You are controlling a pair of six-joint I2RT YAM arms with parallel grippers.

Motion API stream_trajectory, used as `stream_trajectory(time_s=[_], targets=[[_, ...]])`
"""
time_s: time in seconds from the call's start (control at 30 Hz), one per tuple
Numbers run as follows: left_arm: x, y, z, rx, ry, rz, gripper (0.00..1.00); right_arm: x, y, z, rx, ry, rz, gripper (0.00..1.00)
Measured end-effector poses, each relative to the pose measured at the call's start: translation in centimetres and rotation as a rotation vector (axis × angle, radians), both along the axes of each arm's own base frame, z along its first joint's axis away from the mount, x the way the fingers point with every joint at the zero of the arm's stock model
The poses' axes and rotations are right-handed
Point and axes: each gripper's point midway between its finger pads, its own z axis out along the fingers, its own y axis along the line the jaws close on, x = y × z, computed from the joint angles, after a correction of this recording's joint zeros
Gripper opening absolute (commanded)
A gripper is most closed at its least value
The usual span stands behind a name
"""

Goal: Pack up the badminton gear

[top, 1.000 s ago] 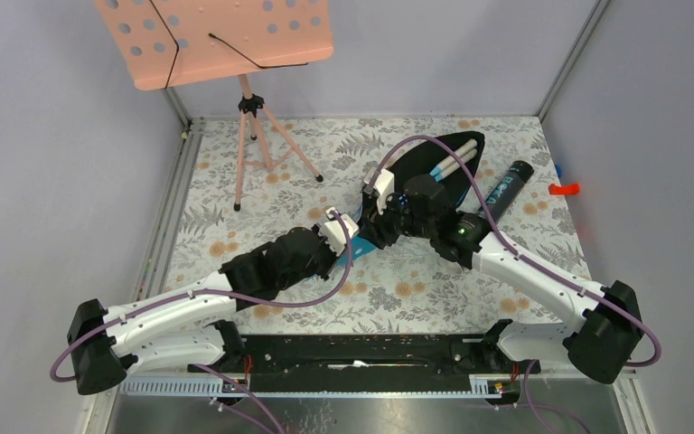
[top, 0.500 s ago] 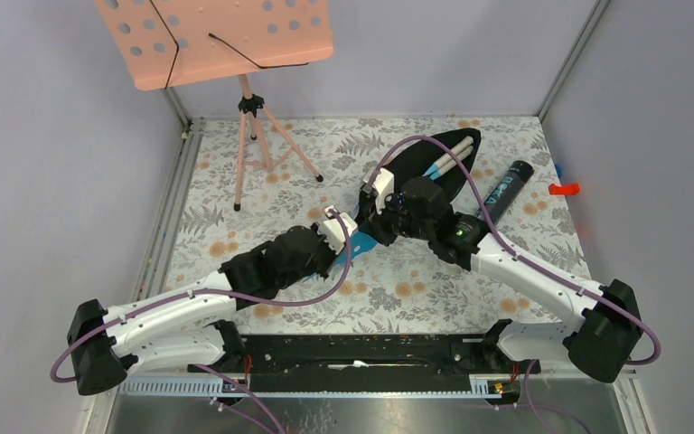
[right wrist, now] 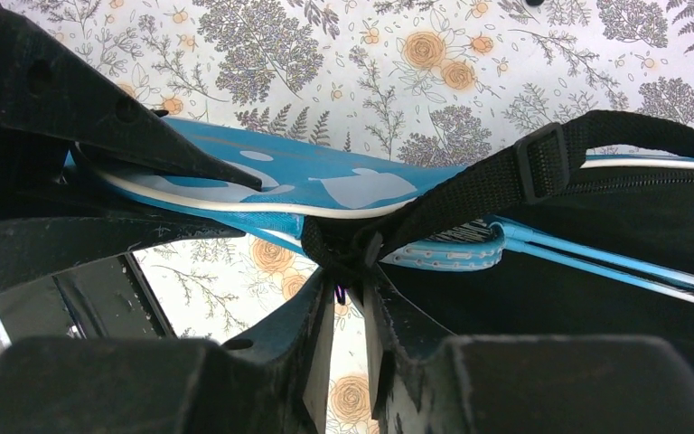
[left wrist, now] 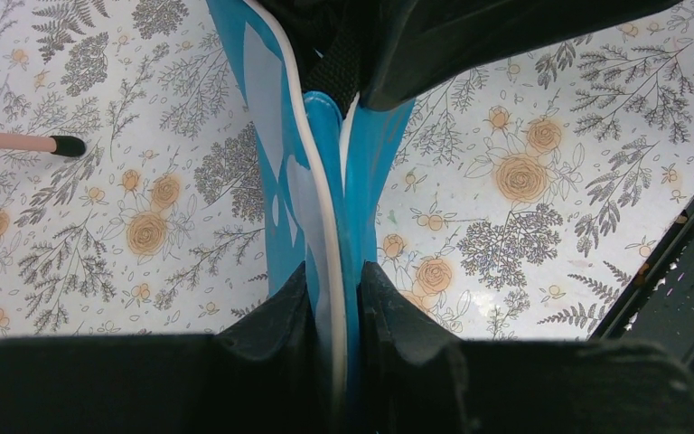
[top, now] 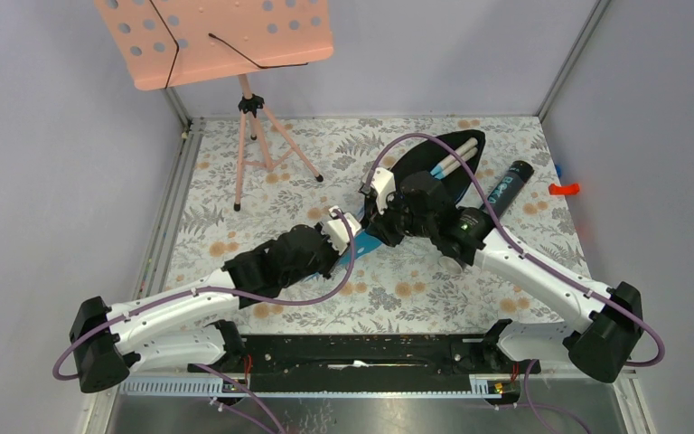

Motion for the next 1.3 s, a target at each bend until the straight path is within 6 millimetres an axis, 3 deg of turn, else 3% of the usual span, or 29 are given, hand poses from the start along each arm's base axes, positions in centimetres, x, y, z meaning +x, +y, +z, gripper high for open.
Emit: stream_trajectory(time_s=[0.13, 0.4, 0.53, 0.67, 0.9, 1.07, 1.3], targets=[[-0.1, 0.0, 0.0, 0.003, 0.000, -0.005, 0.00, 0.2, -0.2, 0.3, -0.012, -0.012, -0.011, 0.33], [-0.2, 0.0, -0.1, 0.007, 0.000, -0.012, 0.00, 0.6, -0.1, 1.2, -0.007, -0.035, -0.017, 0.30], [-0.2, 0.0, -0.1, 0.007, 0.000, -0.012, 0.00, 0.6, 0.1, 1.0, -0.012, -0.028, -0.011, 0.19], [-0.2, 0.0, -0.1, 0.007, 0.000, -0.012, 0.00, 0.6, 0.1, 0.7, -0.019, -0.025, -0.007, 0.00], [-0.2, 0.1, -0.1, 0.008, 0.000, -0.011, 0.00, 0.8, -0.3, 0.5, -0.039, -0.031, -0.027, 0.00], [-0.6, 0.7, 0.0, 0.004, -0.004, -0.011, 0.00, 2.3, -2.7, -0.4, -0.144, -0.072, -0.142, 0.00], [-1.3, 1.7, 0.0, 0.001, -0.008, -0.012, 0.00, 6.2, -8.3, -1.5, -0.233, -0.064, -0.337, 0.00]])
